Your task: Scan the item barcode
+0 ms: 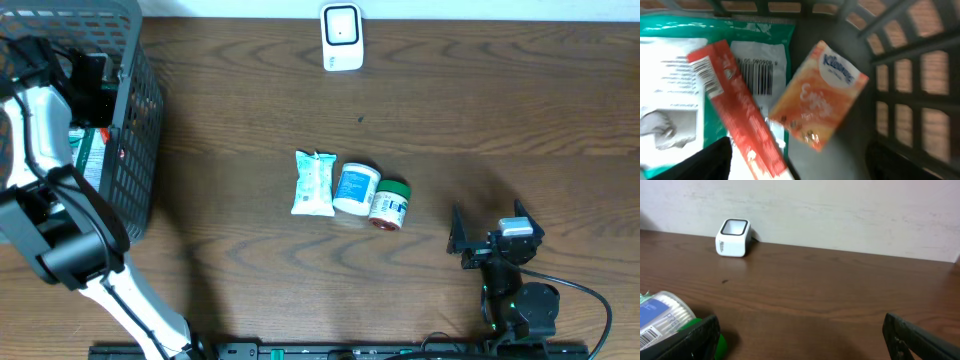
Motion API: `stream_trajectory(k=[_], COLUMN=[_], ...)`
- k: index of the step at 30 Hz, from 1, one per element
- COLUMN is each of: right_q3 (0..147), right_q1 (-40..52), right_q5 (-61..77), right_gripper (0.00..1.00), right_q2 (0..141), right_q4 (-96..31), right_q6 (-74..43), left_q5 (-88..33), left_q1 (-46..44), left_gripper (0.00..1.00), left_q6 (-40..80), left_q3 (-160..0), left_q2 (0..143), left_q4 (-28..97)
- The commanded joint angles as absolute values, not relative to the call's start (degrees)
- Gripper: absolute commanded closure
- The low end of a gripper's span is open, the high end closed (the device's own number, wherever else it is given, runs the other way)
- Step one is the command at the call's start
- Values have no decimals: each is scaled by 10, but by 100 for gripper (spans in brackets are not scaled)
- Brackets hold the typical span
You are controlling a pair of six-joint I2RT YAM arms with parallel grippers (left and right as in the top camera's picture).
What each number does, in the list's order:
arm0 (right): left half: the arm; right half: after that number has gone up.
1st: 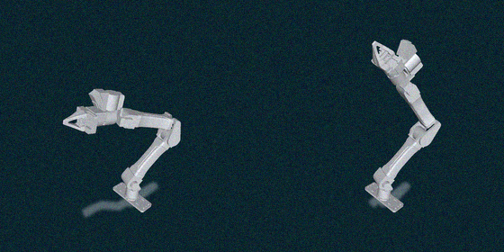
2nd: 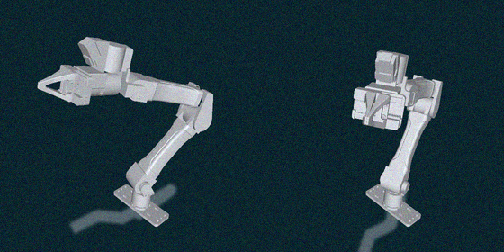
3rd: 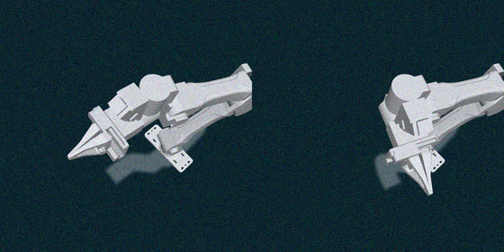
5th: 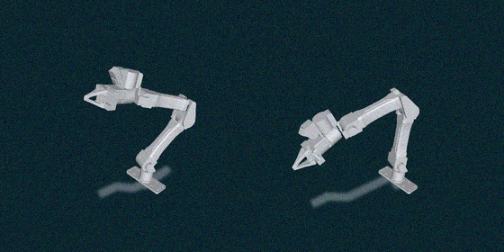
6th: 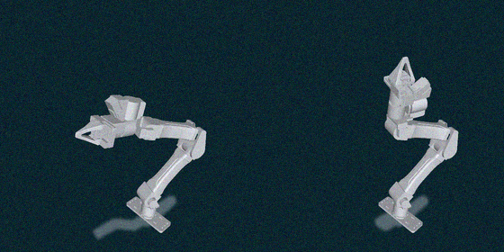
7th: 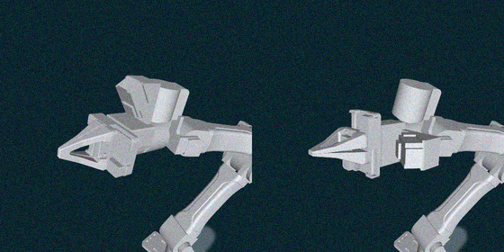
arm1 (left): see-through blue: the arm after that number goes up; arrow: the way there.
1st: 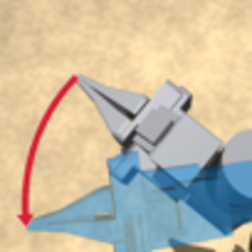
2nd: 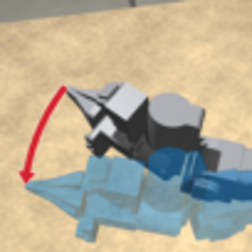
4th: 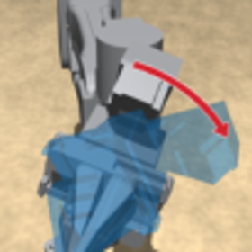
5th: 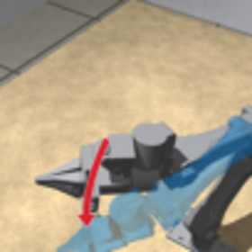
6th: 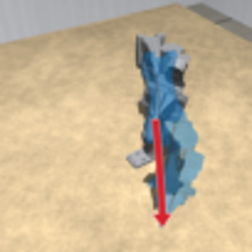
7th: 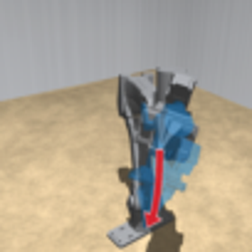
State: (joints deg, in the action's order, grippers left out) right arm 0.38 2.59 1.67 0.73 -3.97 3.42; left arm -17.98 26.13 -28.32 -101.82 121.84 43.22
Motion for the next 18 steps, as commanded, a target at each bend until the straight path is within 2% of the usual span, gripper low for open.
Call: stream_trajectory(k=[1, 8, 9, 11, 14, 18], right_q3=[3, 3, 3, 3, 3, 3], right_q1=[31, 31, 31, 31, 31, 31], right_q5=[16, 16, 16, 16, 16, 16], right_gripper=[1, 1, 1, 1, 1, 1], right_q2=[6, 6, 6, 6, 6, 6], right_q4=[-42, -42, -42, -42, -42, -42], right_q6=[39, 39, 39, 39, 39, 39], left_q5=[-189, -189, -189, -189, -189, -189], left_q1=[263, 263, 263, 263, 263, 263], left_gripper=[17, 19, 23, 39, 71, 74], left_q6=[-282, -283, -283, -282, -282, -282], left_q3=[-1018, -1018, -1018, -1019, -1019, -1019], left_q2=[1248, 1294, 1294, 1291, 1274, 1236], left_q4=[418, 414, 414, 410, 402, 399])
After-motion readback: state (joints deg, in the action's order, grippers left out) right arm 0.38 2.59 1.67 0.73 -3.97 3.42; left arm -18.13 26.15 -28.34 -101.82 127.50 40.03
